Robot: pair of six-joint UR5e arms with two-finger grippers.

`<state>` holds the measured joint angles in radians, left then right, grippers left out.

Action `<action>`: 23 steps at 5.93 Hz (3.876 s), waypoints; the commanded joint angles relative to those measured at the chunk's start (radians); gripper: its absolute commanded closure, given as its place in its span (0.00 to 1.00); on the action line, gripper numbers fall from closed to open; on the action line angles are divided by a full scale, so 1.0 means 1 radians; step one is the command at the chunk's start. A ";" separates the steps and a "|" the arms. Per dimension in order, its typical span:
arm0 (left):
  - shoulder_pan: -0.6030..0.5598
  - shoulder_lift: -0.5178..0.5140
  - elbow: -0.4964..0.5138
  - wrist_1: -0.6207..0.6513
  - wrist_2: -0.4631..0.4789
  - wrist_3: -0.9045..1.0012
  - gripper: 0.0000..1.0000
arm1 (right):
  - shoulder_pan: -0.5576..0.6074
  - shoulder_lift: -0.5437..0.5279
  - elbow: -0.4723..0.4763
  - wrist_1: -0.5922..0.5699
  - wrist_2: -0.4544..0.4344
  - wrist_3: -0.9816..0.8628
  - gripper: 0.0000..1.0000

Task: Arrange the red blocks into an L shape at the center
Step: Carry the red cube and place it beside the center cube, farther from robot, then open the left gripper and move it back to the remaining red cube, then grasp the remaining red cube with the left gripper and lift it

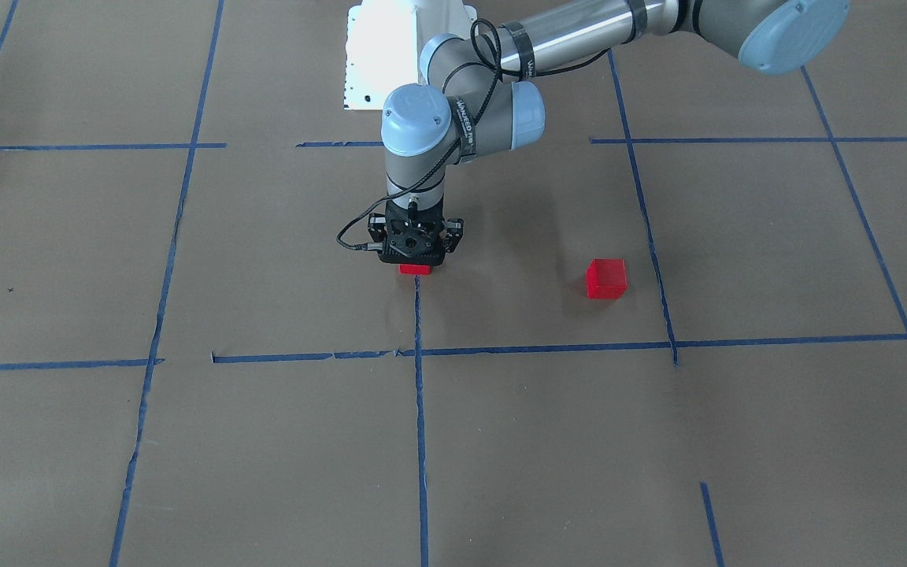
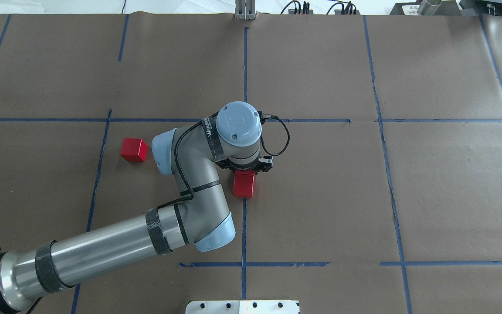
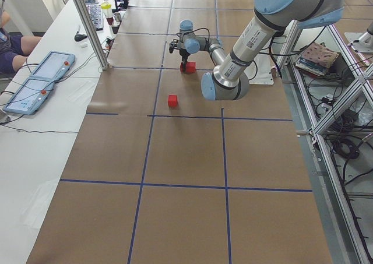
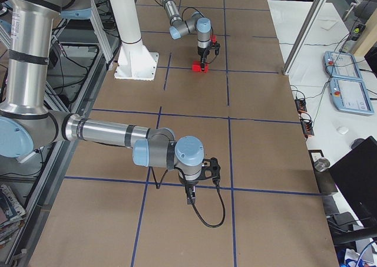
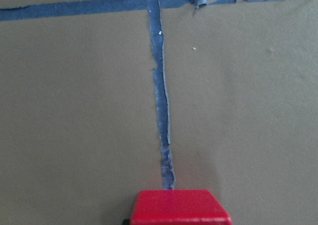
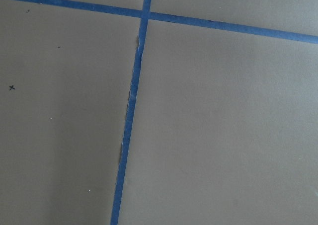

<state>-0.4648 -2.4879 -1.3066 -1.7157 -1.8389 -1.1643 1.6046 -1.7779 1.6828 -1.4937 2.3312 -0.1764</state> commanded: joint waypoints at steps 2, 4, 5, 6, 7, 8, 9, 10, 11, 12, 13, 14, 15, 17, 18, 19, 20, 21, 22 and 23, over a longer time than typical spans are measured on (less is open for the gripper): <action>0.000 0.001 -0.005 0.001 0.001 0.011 0.00 | 0.000 0.000 0.000 0.000 -0.001 0.000 0.00; -0.036 0.009 -0.125 0.132 0.000 0.052 0.00 | -0.002 0.002 0.000 0.000 -0.001 0.000 0.00; -0.078 0.074 -0.251 0.218 -0.002 0.107 0.00 | -0.002 0.003 0.000 0.000 -0.001 0.000 0.00; -0.159 0.201 -0.354 0.225 -0.064 0.224 0.00 | -0.002 0.003 0.000 0.000 -0.001 0.000 0.00; -0.263 0.286 -0.376 0.213 -0.185 0.347 0.00 | -0.002 0.003 0.000 0.001 0.000 0.000 0.00; -0.323 0.360 -0.393 0.176 -0.206 0.432 0.00 | -0.002 0.003 0.000 0.001 0.000 0.001 0.00; -0.333 0.424 -0.389 0.109 -0.206 0.431 0.00 | -0.002 0.003 0.000 0.001 0.002 0.001 0.00; -0.325 0.432 -0.378 0.099 -0.206 0.420 0.00 | -0.003 0.003 0.000 0.001 0.002 0.001 0.00; -0.319 0.435 -0.363 0.099 -0.204 0.420 0.00 | -0.003 0.003 0.000 0.000 0.002 0.001 0.00; -0.295 0.435 -0.350 0.097 -0.204 0.420 0.00 | -0.003 0.003 0.000 0.000 0.000 0.001 0.00; -0.278 0.434 -0.338 0.097 -0.204 0.410 0.00 | -0.003 0.003 0.000 0.000 0.002 0.001 0.00; -0.262 0.435 -0.336 0.096 -0.203 0.410 0.00 | -0.003 0.003 0.000 0.000 0.002 0.001 0.00; -0.258 0.434 -0.312 0.085 -0.203 0.410 0.00 | -0.003 0.003 0.000 0.000 0.002 0.001 0.00; -0.258 0.434 -0.228 -0.014 -0.203 0.405 0.00 | -0.003 0.003 0.000 0.001 0.002 0.001 0.00; -0.255 0.432 -0.227 -0.016 -0.204 0.359 0.00 | -0.003 0.003 0.001 0.001 0.002 0.001 0.00; -0.252 0.432 -0.227 -0.016 -0.206 0.353 0.14 | -0.003 0.003 0.002 0.003 0.002 0.001 0.00; -0.252 0.432 -0.227 -0.015 -0.206 0.350 0.54 | -0.003 0.003 0.002 0.001 0.002 0.001 0.00; -0.252 0.420 -0.232 -0.005 -0.210 0.325 0.82 | -0.003 0.003 0.002 0.003 0.002 0.001 0.00; -0.253 0.397 -0.238 -0.001 -0.244 0.234 0.87 | -0.003 0.003 0.002 0.003 0.003 0.001 0.00; -0.255 0.374 -0.273 0.001 -0.238 0.060 0.87 | -0.003 0.003 0.003 0.003 0.004 0.001 0.00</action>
<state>-0.7180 -2.0918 -1.5538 -1.7177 -2.0731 -0.9623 1.6015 -1.7748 1.6849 -1.4911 2.3343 -0.1748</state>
